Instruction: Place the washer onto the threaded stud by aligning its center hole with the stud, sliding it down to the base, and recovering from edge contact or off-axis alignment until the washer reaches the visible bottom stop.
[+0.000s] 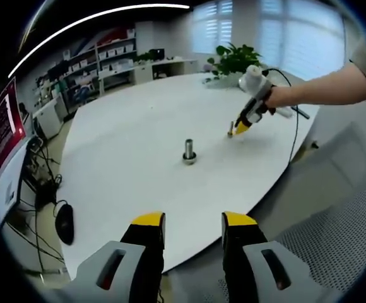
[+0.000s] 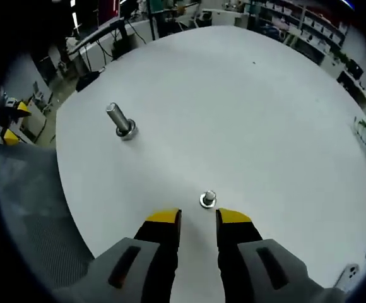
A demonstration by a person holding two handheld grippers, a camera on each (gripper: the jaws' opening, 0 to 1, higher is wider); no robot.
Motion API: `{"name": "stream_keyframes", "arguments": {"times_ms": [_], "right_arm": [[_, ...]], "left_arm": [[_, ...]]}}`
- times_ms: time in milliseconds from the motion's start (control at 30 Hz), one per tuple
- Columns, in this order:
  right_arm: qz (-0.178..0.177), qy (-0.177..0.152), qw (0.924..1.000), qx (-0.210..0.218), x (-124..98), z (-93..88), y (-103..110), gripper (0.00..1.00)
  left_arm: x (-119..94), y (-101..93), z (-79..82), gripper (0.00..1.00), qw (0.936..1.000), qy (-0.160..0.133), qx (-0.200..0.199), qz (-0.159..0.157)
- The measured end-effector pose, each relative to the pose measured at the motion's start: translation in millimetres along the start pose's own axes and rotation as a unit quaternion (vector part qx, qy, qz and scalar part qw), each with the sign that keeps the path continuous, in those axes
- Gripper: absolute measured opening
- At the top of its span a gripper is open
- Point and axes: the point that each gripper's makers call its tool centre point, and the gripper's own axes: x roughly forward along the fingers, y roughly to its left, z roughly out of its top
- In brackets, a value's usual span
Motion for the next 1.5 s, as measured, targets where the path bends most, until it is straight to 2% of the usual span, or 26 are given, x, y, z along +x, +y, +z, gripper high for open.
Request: {"name": "stream_keyframes", "arguments": {"times_ms": [33,133,233,367,467,533,633,667,767,833,867,967,1033,1100,1200,1267,1367,1500], "right_arm": [[-0.008,-0.026,0.9995,0.016,-10.0,3.1,0.2,0.24],[-0.017,-0.075,0.9960,0.046,-34.0,7.3,3.7,0.25],[-0.029,-0.120,0.9908,0.055,-62.0,8.5,10.6,0.26],[-0.041,-0.182,0.9802,0.067,-96.4,16.0,22.1,0.30],[-0.035,-0.227,0.9701,0.077,-123.7,27.2,36.8,0.30],[-0.039,-0.241,0.9661,0.085,-136.7,29.0,41.9,0.31],[-0.049,-0.282,0.9538,0.091,-159.0,32.0,51.5,0.33],[-0.057,-0.286,0.9526,0.087,-163.0,29.8,52.8,0.33],[-0.059,-0.267,0.9561,0.106,-167.1,14.3,61.5,0.34],[-0.065,-0.274,0.9542,0.102,-169.5,6.6,63.6,0.35],[-0.069,-0.282,0.9515,0.102,-172.2,4.9,63.2,0.36],[-0.072,-0.323,0.9357,0.123,-182.0,-2.2,60.8,0.46],[-0.080,-0.320,0.9340,0.137,-178.3,-11.5,52.4,0.52],[-0.076,-0.321,0.9311,0.156,-177.3,-15.0,53.2,0.53],[-0.073,-0.346,0.9166,0.186,-181.8,-9.1,56.2,0.53],[-0.074,-0.346,0.9174,0.182,-180.1,-8.0,55.5,0.53],[-0.073,-0.349,0.9169,0.179,-179.3,-7.6,59.5,0.53],[-0.092,-0.349,0.9180,0.164,-178.6,-13.1,56.5,0.53]], "left_arm": [[-0.5,-0.8,2.1,0.33,1.0000,-0.005,0.000,-0.003],[-2.0,-2.7,5.8,0.34,0.9998,-0.017,-0.001,-0.008],[-2.2,-5.8,9.0,0.34,0.9996,-0.024,0.001,-0.016],[-4.3,-11.1,13.3,0.34,0.9990,-0.036,0.014,-0.022],[-8.5,-9.1,22.2,0.34,0.9977,-0.064,-0.001,-0.023],[-11.1,-9.3,27.6,0.34,0.9964,-0.079,-0.010,-0.028],[-12.4,-12.0,28.6,0.34,0.9956,-0.086,-0.014,-0.034],[-12.7,-12.8,28.9,0.34,0.9954,-0.088,-0.013,-0.035],[-15.7,-13.2,32.7,0.34,0.9945,-0.099,-0.009,-0.032],[-17.3,-13.2,35.2,0.34,0.9936,-0.107,-0.011,-0.033],[-18.1,-13.1,36.3,0.34,0.9932,-0.111,-0.012,-0.034],[-19.6,-12.8,37.8,0.34,0.9925,-0.118,-0.009,-0.031],[-21.5,-12.5,38.0,0.34,0.9919,-0.124,-0.010,-0.027],[-23.6,-9.2,36.3,0.33,0.9908,-0.131,-0.028,-0.020],[-25.5,0.5,37.0,0.34,0.9875,-0.142,-0.067,-0.010],[-26.6,3.1,38.1,0.34,0.9859,-0.148,-0.077,-0.013],[-26.3,2.8,38.4,0.34,0.9866,-0.147,-0.070,-0.008],[-29.4,4.0,42.9,0.34,0.9848,-0.161,-0.066,0.002]]}}
